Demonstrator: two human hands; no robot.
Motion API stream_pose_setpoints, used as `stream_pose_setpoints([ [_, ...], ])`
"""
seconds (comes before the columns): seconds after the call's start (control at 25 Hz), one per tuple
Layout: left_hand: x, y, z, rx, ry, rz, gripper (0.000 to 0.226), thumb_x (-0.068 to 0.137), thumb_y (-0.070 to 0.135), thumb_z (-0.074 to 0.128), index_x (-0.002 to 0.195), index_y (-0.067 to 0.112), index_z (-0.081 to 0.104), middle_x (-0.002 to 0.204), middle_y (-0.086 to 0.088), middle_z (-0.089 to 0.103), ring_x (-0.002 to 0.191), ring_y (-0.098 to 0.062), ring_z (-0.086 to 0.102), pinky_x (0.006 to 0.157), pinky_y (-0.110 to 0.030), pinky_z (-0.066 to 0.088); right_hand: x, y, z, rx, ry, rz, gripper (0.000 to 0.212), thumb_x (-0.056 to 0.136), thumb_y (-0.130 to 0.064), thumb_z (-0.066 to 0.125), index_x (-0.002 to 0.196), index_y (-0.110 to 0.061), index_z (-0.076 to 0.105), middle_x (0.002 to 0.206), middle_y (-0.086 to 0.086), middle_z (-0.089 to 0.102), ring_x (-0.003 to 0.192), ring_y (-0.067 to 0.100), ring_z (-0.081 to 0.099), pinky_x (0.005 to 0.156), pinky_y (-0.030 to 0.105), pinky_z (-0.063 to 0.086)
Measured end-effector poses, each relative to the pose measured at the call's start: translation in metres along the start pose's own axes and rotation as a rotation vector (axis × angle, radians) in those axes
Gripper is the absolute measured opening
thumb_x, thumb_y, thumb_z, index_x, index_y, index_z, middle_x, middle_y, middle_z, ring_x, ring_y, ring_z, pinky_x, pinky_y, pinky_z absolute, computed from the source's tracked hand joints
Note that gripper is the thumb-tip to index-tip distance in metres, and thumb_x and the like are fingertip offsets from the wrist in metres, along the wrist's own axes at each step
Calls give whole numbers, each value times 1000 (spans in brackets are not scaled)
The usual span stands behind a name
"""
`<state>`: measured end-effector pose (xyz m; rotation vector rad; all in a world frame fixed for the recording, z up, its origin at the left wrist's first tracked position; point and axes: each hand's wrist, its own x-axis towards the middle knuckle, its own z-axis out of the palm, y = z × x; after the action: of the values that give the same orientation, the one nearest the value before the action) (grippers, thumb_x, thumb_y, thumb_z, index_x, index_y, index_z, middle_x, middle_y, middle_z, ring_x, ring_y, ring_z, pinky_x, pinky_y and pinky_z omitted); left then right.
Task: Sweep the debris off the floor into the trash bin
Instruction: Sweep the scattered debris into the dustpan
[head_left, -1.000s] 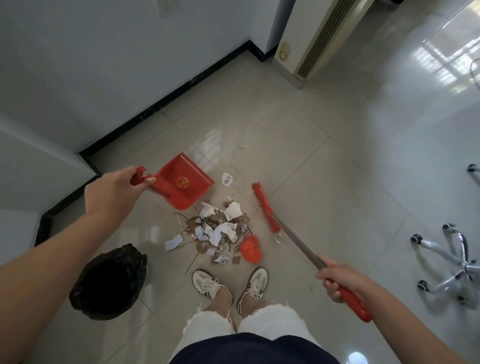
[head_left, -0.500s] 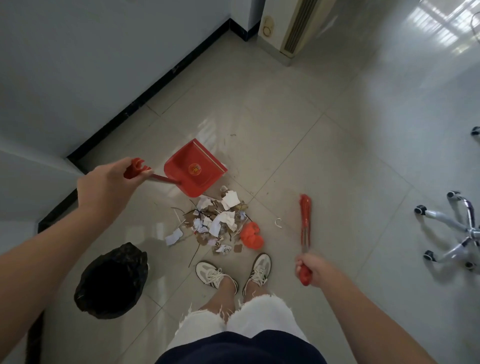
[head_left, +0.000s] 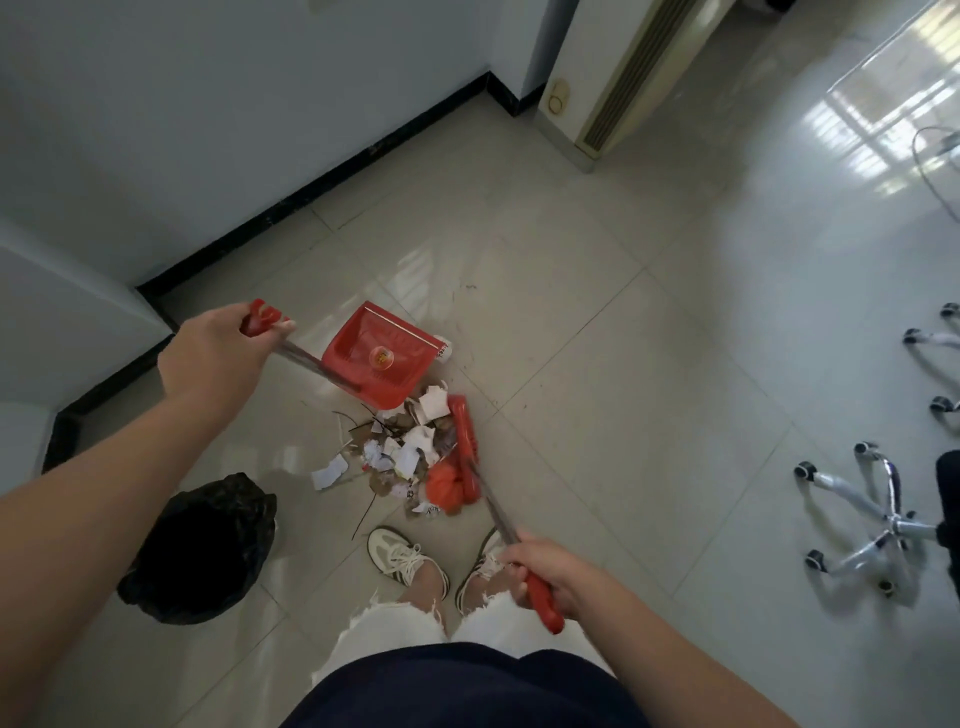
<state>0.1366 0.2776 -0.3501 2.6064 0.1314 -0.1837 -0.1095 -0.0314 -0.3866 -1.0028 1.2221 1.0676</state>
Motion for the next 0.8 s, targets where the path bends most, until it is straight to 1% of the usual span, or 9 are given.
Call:
stream_pose_setpoints([
  [0.12, 1, -9, -18, -20, 33, -17, 42, 89, 58, 59, 74, 19, 64, 59, -1, 55, 55, -24, 54, 59, -41, 52, -41, -8, -38, -29, 73, -59, 59, 93, 6, 42, 143, -24, 34, 45, -1, 38, 31, 5, 35, 30, 15, 30],
  [0.2, -2, -11, -20, -16, 42, 9, 42, 88, 58, 59, 71, 20, 62, 56, 2, 53, 53, -24, 53, 57, -40, 53, -69, -24, -58, -68, 107, -84, 58, 92, 5, 43, 141, -25, 39, 46, 0, 37, 31, 6, 34, 29, 15, 29],
  [0.28, -12, -15, -24, -21, 74, 1, 43, 88, 58, 59, 66, 21, 56, 55, 5, 48, 53, -24, 51, 57, -38, 53, -86, -48, -64, -207, 144, -119, 57, 92, 5, 44, 138, -27, 41, 48, 0, 38, 31, 5, 34, 30, 14, 29],
  [0.4, -27, -15, -29, -26, 110, -43, 41, 90, 56, 59, 67, 22, 55, 55, 7, 46, 55, -24, 51, 56, -35, 48, -85, -99, -63, -411, 213, -208, 65, 90, 5, 46, 145, -28, 35, 53, 3, 39, 30, 4, 36, 31, 13, 31],
  [0.48, -39, -12, -36, -43, 146, -89, 38, 90, 54, 62, 65, 26, 53, 55, 7, 47, 53, -22, 48, 56, -34, 45, -71, -140, -59, -509, 250, -285, 62, 90, 7, 44, 143, -25, 38, 55, 4, 39, 28, 3, 36, 31, 12, 31],
  [0.56, -58, -10, -40, -74, 181, -170, 41, 88, 53, 64, 60, 28, 49, 54, 5, 47, 52, -19, 44, 58, -37, 46, -49, -181, -57, -599, 246, -349, 57, 90, 10, 41, 138, -20, 45, 54, 4, 37, 27, 3, 35, 30, 12, 31],
  [0.68, -94, -1, -32, -92, 209, -353, 37, 86, 57, 66, 65, 27, 58, 57, 2, 54, 57, -20, 50, 61, -39, 48, -8, -246, -52, -702, 223, -408, 53, 89, 11, 38, 135, -14, 47, 55, 5, 38, 26, 3, 35, 31, 12, 32],
  [0.76, -114, 14, -15, -63, 255, -493, 41, 86, 58, 65, 69, 21, 62, 61, -3, 57, 61, -24, 52, 63, -40, 48, 27, -291, -55, -834, 229, -406, 54, 89, 10, 39, 135, -18, 46, 57, 6, 43, 27, 5, 38, 32, 13, 32],
  [0.8, -120, 24, -7, -40, 279, -547, 41, 86, 57, 64, 70, 19, 63, 63, -4, 58, 64, -25, 53, 63, -39, 47, 44, -311, -57, -906, 249, -396, 54, 88, 8, 41, 135, -19, 45, 54, 6, 46, 30, 8, 40, 36, 15, 32],
])
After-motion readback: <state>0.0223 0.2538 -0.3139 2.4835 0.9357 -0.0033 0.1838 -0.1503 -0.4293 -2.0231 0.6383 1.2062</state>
